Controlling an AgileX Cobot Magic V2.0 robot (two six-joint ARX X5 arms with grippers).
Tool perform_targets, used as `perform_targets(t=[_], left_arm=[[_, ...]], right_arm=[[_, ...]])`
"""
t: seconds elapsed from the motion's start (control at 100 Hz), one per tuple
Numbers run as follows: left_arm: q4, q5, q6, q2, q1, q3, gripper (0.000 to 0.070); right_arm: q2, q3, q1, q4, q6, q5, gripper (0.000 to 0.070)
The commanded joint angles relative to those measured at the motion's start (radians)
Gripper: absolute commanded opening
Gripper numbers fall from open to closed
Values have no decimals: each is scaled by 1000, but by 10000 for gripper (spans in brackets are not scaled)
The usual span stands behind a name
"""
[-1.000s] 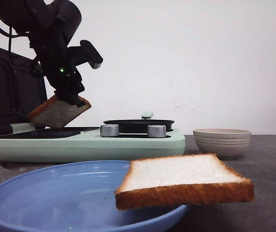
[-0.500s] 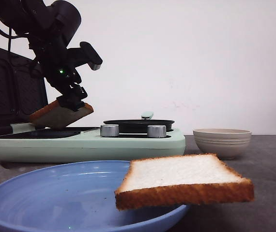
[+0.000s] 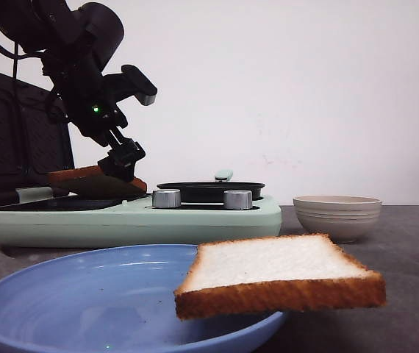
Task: Make breakfast with bread and shrimp
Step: 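Carry the bread with the left gripper onto the sandwich press plate, then open the left gripper and raise it away from the press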
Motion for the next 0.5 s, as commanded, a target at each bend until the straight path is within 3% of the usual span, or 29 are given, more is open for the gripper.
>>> perform_targets(t=[0.0, 0.37, 0.49], left_arm=[[10, 3, -30, 27, -6, 23, 615], [10, 3, -39, 27, -28, 23, 615], [-18, 3, -80, 21, -37, 37, 614]], right_arm=[[5, 10, 0, 10, -11, -2, 331], [5, 10, 0, 10, -11, 1, 331], [5, 10, 0, 10, -11, 1, 331]])
